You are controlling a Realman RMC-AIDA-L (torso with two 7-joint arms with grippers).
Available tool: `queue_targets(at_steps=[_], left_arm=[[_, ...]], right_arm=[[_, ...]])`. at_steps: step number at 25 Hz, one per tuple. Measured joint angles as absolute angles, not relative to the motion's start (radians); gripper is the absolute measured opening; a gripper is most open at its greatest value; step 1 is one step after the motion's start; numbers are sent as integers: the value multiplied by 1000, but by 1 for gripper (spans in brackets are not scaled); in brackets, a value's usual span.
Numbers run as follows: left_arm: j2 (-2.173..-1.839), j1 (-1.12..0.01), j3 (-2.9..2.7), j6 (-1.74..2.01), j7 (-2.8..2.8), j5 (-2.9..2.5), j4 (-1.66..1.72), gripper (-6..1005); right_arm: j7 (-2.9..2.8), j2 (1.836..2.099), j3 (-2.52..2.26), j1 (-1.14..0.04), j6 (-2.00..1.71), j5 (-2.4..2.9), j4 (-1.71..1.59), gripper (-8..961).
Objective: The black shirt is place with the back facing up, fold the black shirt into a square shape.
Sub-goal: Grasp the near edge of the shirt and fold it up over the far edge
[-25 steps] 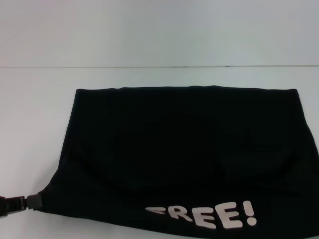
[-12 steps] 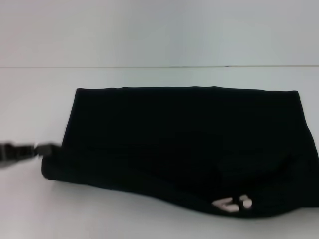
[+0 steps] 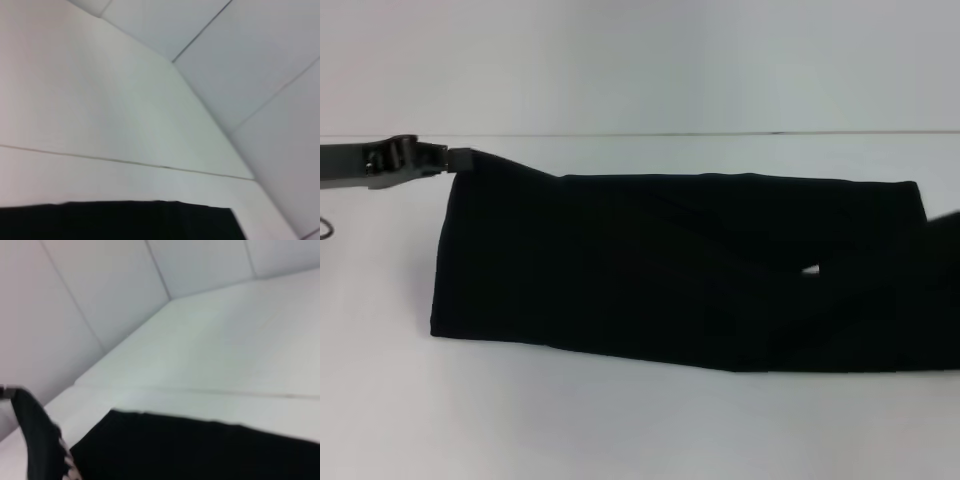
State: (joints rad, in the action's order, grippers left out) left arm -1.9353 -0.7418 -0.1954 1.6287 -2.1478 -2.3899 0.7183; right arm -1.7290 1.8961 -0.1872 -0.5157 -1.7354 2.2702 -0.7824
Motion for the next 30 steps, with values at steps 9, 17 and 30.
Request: queue_targets(at_steps=[9,17,30], left_arm=[[-1942,-771,-290,1301,-2143,-2387,630,115],[-1964,-787,-343,1087,-2120,-2383,581,122],[-1990,-844,-394,867,-2051,-2368,541,132]], right_arm=[[-1763,1903,-204,-589,-1463,2244,-644,2],[-1789,1917,-310,-664,-1159,2246,-516,2],[-1820,1930,-362,-724,-955,2239,-480,3]])
